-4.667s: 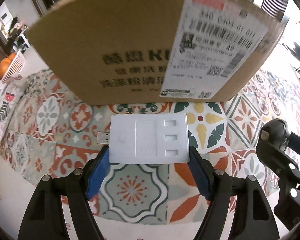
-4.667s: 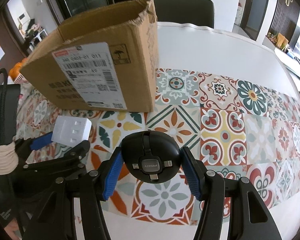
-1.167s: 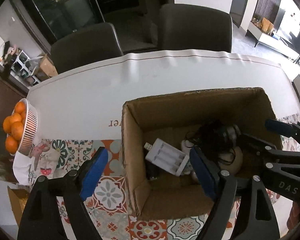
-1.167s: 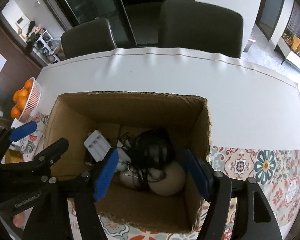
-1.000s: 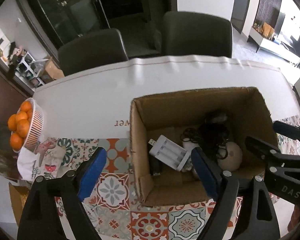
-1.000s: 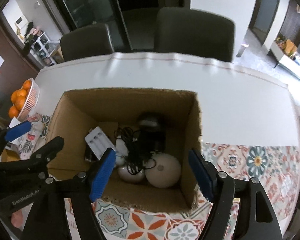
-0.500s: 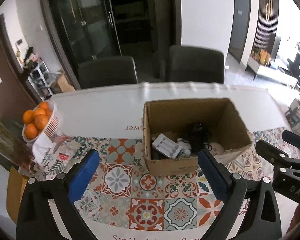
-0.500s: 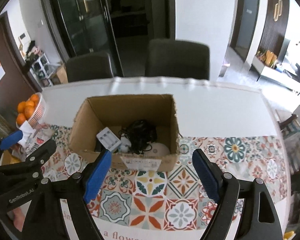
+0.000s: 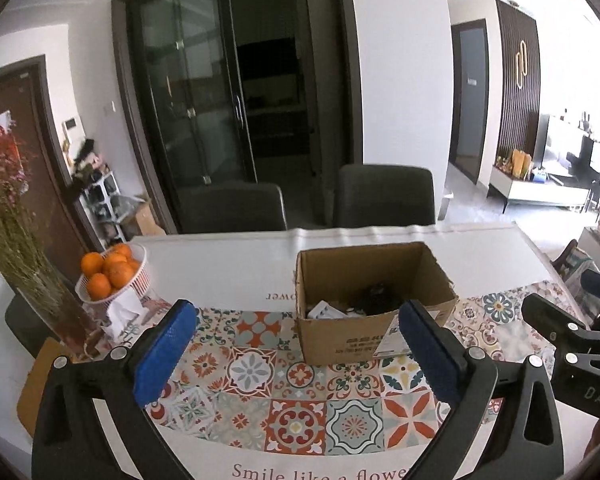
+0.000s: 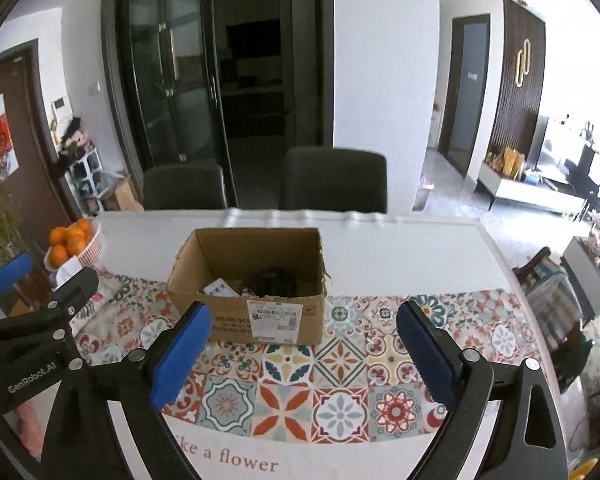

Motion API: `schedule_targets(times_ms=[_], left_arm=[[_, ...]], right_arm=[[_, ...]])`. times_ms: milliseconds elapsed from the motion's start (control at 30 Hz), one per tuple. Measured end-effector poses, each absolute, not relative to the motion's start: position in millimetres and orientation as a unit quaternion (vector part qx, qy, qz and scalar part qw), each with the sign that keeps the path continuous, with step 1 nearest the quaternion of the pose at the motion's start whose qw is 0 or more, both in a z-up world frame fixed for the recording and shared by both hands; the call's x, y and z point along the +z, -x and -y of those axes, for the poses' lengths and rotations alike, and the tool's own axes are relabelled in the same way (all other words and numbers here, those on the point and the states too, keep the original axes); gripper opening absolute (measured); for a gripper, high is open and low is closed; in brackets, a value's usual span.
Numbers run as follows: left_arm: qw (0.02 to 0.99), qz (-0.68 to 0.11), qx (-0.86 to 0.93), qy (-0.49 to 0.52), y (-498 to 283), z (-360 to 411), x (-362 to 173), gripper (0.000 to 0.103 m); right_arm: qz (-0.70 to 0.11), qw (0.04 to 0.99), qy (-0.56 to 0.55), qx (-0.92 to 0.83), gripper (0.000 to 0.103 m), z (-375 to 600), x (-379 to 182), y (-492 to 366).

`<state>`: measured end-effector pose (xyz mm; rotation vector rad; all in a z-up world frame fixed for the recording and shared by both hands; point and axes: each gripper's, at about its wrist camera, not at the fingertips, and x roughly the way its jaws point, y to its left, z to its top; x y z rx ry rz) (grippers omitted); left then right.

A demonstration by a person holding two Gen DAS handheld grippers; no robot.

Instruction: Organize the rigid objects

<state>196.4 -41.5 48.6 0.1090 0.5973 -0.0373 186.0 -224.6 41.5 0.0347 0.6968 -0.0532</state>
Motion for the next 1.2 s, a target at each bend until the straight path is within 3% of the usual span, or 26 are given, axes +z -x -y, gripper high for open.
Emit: schedule_targets(times_ms=[567,1200], left_arm=[[0.971,-0.232,-0.028,-0.057,-132.7,39.8,69.8,0.103],[0.974,-0.219,-0.024,-0.057,-117.5,37.9,76.6,0.103]], right_arm=[[-0.27,0.962,-0.027,-0.015,0.097,221.0,61.9,-121.1],[-0.255,0.966,-0.02,-0.021,0.097,220.8,73.4,-109.2]])
